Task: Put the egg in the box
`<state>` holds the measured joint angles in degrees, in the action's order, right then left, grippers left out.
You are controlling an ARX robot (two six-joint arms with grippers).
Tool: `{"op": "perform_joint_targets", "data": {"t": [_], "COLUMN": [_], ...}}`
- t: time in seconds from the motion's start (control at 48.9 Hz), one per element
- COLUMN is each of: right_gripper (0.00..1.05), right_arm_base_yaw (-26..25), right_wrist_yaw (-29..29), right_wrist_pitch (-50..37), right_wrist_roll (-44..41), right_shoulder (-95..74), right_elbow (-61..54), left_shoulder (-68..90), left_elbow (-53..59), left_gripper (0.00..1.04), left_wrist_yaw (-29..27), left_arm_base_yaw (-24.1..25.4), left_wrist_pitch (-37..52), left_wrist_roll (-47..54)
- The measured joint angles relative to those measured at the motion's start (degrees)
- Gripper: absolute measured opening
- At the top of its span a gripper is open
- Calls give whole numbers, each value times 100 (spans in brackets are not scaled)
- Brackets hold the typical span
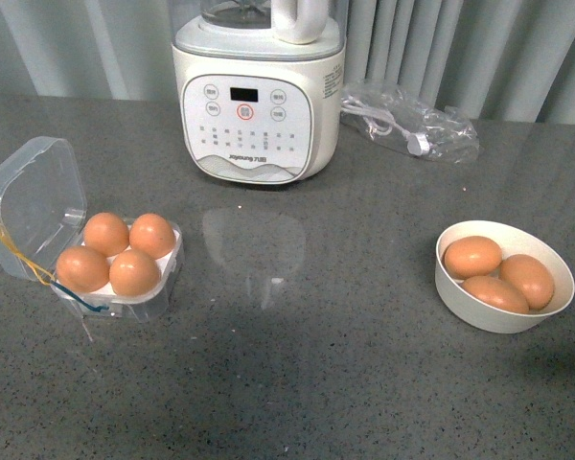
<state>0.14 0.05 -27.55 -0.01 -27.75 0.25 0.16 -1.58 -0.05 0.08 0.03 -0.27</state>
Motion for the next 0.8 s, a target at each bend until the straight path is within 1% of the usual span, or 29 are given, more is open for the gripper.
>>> {"op": "perform_joint_targets", "data": {"t": [0.225, 0.45, 0.797], "right_gripper": [3, 3, 3], "right_arm_base_yaw": [0, 0, 0], "right_wrist_yaw": [0, -2, -2], "right_wrist_pitch": [754, 1220, 1672], "right_wrist_roll": [0, 0, 0], "right_shoulder": [780, 1255, 1709], "right_elbow": [0, 0, 0], "left_shoulder": [0, 0, 0], "left_elbow": [0, 0, 0], "left_gripper": [98, 98, 98], "left_wrist_yaw": [2, 0, 0], "left_arm_base_yaw": [0, 0, 0], "left_wrist_pitch": [0, 0, 0], "left_wrist_roll": [0, 0, 0]}}
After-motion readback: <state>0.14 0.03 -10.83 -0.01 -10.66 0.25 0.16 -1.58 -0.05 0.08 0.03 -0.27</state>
